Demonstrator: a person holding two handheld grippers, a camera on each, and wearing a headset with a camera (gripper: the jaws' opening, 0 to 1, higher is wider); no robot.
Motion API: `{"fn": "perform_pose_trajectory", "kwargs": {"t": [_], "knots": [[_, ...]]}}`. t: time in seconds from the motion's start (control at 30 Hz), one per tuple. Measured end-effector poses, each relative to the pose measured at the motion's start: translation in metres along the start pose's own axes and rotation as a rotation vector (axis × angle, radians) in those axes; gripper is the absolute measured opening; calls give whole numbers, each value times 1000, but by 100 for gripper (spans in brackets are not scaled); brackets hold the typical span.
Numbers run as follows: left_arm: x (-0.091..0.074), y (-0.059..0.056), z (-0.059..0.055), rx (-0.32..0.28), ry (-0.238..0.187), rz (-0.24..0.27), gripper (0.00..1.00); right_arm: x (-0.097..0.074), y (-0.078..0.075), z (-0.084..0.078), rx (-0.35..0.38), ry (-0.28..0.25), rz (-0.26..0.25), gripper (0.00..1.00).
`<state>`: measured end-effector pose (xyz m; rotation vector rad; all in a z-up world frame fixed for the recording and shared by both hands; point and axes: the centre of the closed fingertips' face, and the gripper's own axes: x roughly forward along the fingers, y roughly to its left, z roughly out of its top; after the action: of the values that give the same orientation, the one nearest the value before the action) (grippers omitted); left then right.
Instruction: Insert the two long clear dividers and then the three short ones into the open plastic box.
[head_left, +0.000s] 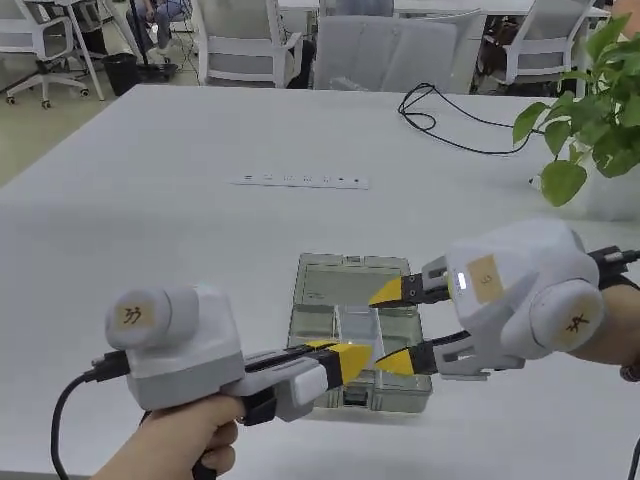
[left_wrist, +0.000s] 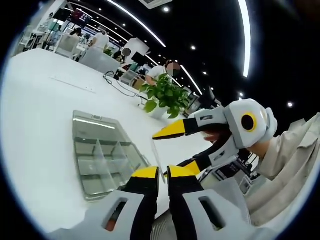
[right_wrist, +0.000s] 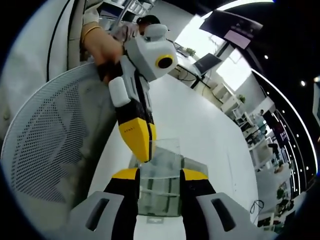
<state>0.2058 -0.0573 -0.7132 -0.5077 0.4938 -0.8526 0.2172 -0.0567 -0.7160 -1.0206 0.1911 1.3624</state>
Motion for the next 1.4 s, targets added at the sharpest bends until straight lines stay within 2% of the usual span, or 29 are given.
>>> {"fn": "perform_pose_trajectory", "kwargs": {"t": [0.6, 0.67, 0.8, 0.83, 0.9, 1.0, 1.07, 1.1, 1.17, 1.3, 1.33, 1.4], "knots": [[4, 3, -5, -54, 38, 14, 0, 1, 1, 2, -10, 1, -3, 33], [4, 4, -5, -69, 34, 17, 0, 0, 0, 2, -5, 2, -15, 33], [4, 3, -3, -60, 32, 23, 0, -1, -2, 2, -4, 0, -32, 34], [3, 4, -7, -29, 55, 31, 0, -1, -2, 2, -1, 0, -37, 35], [4, 5, -6, -11, 56, 47, 0, -2, -3, 1, 5, -3, -41, 31], [3, 6, -5, 11, 50, 49, 0, -5, -4, 1, 24, -10, -47, 32], [2, 9, -7, 68, 63, 64, 0, -6, -3, 2, 68, -27, -43, 32], [1, 11, -10, 115, 84, 75, 0, -7, -2, 3, 103, -41, -34, 32], [0, 12, -12, 164, 105, 79, 0, -9, -3, 5, 135, -58, -32, 32], [0, 12, -17, 268, 141, 79, 0, -12, 3, 13, 215, -105, 22, 31], [0, 9, -16, 308, 133, 63, 0, -12, 4, 15, 243, -119, 31, 31], [0, 2, -15, 312, 121, 34, 0, -13, 2, 18, 247, -131, 29, 31]]}}
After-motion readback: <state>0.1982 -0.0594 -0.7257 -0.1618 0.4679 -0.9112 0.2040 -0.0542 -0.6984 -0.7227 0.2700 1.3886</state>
